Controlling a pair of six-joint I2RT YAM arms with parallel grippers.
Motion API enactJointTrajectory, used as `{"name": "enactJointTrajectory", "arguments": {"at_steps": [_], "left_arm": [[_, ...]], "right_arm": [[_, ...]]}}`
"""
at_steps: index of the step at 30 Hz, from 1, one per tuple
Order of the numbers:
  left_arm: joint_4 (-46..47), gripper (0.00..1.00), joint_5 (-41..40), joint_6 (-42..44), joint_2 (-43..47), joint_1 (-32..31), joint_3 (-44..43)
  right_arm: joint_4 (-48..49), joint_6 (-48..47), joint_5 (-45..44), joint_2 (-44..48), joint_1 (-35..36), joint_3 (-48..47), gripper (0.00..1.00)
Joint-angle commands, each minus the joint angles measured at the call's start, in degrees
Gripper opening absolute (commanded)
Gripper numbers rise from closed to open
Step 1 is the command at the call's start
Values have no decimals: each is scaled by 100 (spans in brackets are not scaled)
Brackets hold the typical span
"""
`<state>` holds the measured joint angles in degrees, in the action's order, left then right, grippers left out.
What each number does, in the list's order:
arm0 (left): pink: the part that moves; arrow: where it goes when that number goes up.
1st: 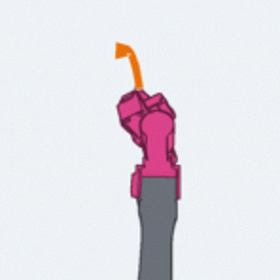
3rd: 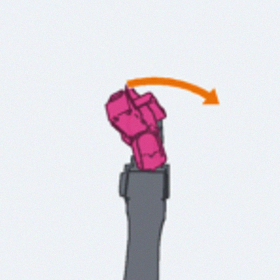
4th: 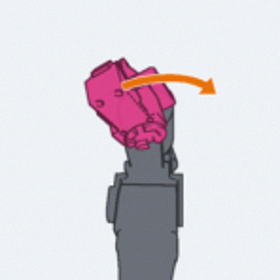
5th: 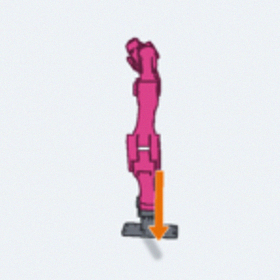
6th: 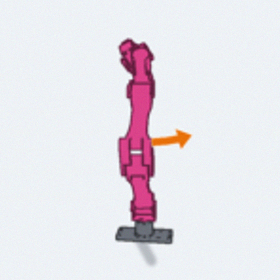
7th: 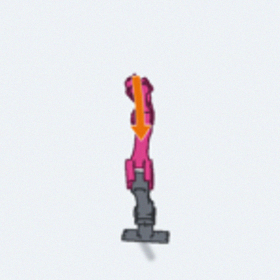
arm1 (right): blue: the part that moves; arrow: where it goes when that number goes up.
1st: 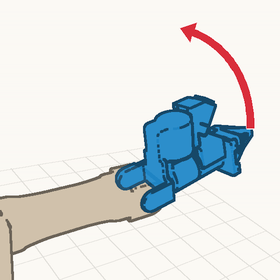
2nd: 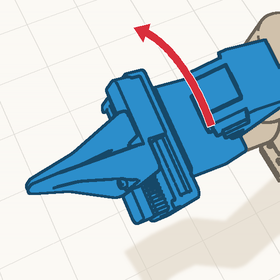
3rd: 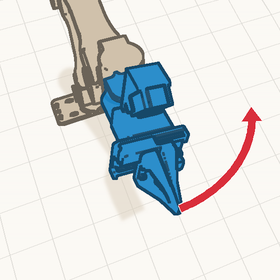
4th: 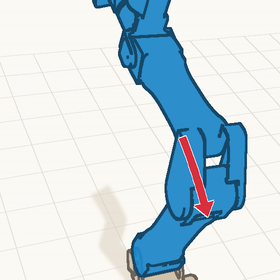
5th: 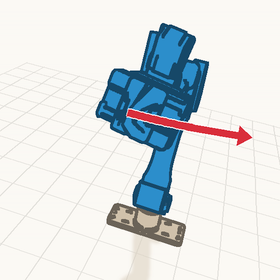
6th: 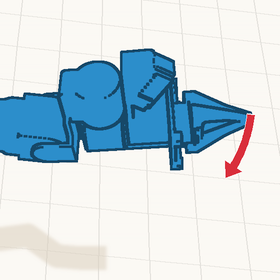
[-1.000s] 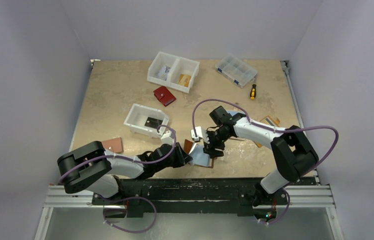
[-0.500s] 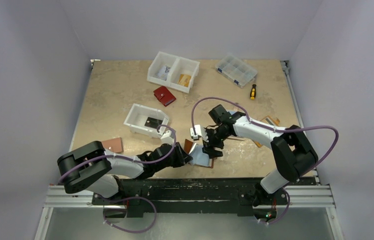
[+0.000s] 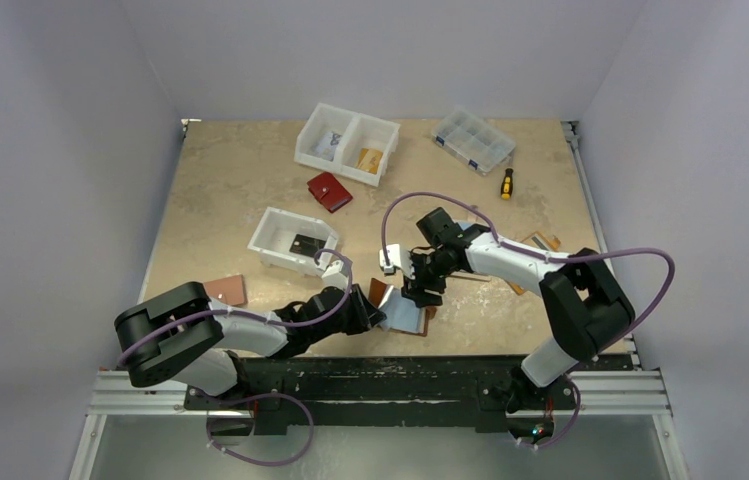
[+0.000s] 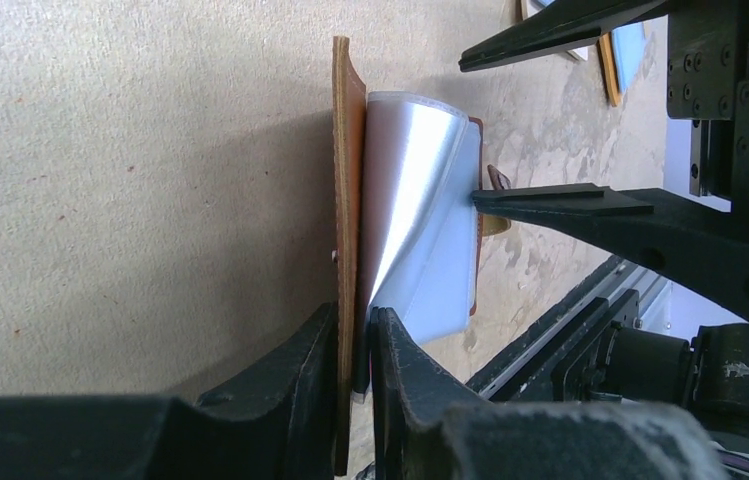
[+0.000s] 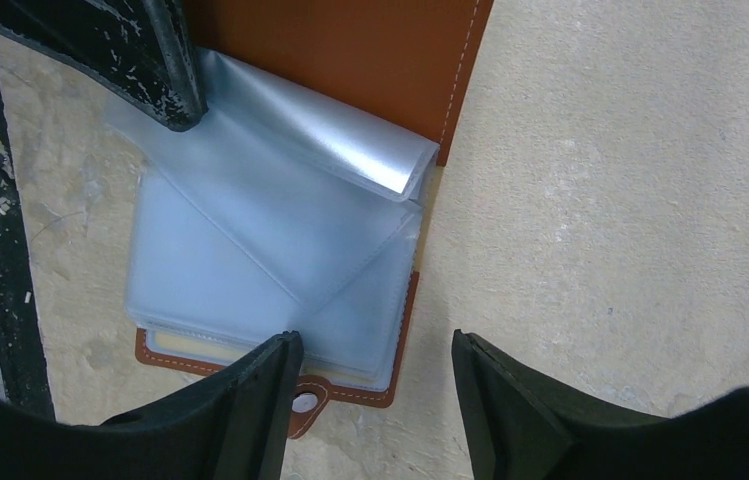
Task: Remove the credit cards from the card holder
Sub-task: Open the card holder at the center of the board.
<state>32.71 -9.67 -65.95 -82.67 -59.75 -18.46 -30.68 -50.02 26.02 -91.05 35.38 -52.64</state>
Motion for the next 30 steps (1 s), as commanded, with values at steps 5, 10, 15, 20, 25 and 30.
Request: {"name": "enactJointTrajectory", "arguments": {"at_steps": [5, 10, 15, 20, 25, 30], "left_arm": [[297, 19, 7, 3, -49, 42, 29], [303, 19, 9, 4, -47, 42, 35], [306, 19, 18, 4, -56, 44, 28], [335, 19, 43, 4, -84, 51, 18], [379, 22, 77, 12, -95, 51, 15], [508, 30, 167, 46, -155, 54, 1]], "right_arm": [[-305, -381, 0, 10, 48, -4, 70], [-429, -507, 43, 15, 42, -35, 73], [-395, -482, -66, -16, 59, -41, 73], [-203, -302, -218, -59, 147, 11, 72], [13, -50, -308, -93, 238, 26, 69], [65, 160, -317, -181, 302, -57, 59]]}}
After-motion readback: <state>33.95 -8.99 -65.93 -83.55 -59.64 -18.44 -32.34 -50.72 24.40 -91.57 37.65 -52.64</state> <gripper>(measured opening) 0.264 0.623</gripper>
